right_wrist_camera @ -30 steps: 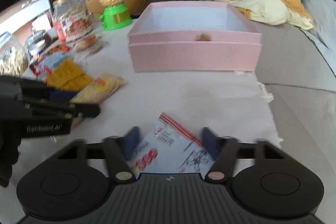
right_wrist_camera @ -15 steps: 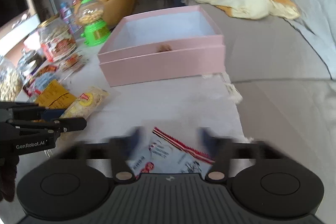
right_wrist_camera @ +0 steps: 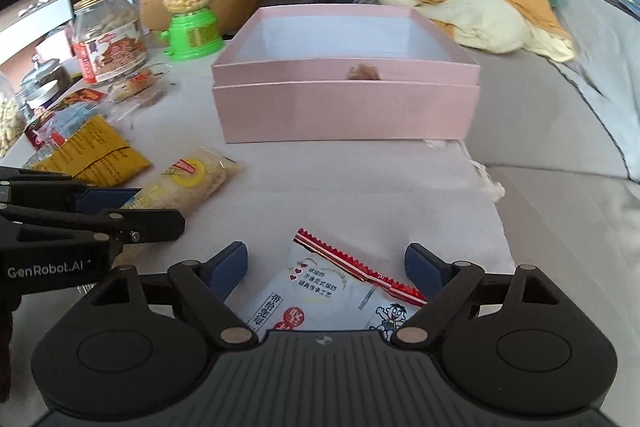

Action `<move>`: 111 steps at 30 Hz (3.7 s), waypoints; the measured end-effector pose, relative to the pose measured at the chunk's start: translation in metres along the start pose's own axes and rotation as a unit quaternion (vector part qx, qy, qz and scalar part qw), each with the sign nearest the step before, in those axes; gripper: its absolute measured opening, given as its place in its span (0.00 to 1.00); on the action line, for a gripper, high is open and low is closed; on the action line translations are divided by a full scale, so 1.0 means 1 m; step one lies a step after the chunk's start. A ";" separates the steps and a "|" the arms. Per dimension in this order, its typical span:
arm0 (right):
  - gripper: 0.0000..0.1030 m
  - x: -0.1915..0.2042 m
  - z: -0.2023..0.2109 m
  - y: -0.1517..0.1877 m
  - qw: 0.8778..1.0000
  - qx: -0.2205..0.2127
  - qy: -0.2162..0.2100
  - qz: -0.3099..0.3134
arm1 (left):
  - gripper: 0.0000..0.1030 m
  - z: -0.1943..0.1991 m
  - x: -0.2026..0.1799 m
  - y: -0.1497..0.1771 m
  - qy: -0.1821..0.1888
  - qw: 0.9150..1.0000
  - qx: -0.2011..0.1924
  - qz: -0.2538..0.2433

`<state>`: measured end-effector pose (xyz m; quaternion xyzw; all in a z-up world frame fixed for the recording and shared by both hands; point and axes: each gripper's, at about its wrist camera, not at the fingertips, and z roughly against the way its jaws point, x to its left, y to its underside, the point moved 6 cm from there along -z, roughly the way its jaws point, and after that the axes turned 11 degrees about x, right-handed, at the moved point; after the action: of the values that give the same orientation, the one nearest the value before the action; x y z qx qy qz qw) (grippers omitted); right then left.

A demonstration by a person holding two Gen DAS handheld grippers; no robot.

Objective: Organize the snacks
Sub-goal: 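Lift the white bag with the right tool while the left tool lifts the bread stick, then drop the white bag into the pink box with the right tool while the left drops the stick, then grasp the yellow snack bag with the right tool while the left tool grasps a white-red snack pack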

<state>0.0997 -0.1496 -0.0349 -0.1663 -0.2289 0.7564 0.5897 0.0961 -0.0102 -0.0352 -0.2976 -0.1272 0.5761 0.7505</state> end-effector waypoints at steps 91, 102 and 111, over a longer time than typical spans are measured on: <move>0.74 -0.088 0.028 -0.146 0.992 -0.120 0.024 -0.026 | 0.30 -0.025 0.062 -0.176 0.044 0.978 -0.139 0.148; 0.75 -0.021 -0.030 -0.190 0.997 -0.065 -0.023 0.036 | 0.30 0.053 0.132 -0.073 -0.023 0.982 -0.105 0.156; 0.78 0.016 0.011 -0.103 0.990 -0.033 -0.096 0.093 | 0.30 0.073 0.135 -0.008 -0.004 0.984 -0.085 0.159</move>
<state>0.1734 -0.1152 0.0305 -0.1326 -0.2924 0.8128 0.4861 0.1047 0.1375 0.0066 -0.3744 -0.1296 0.6766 0.6207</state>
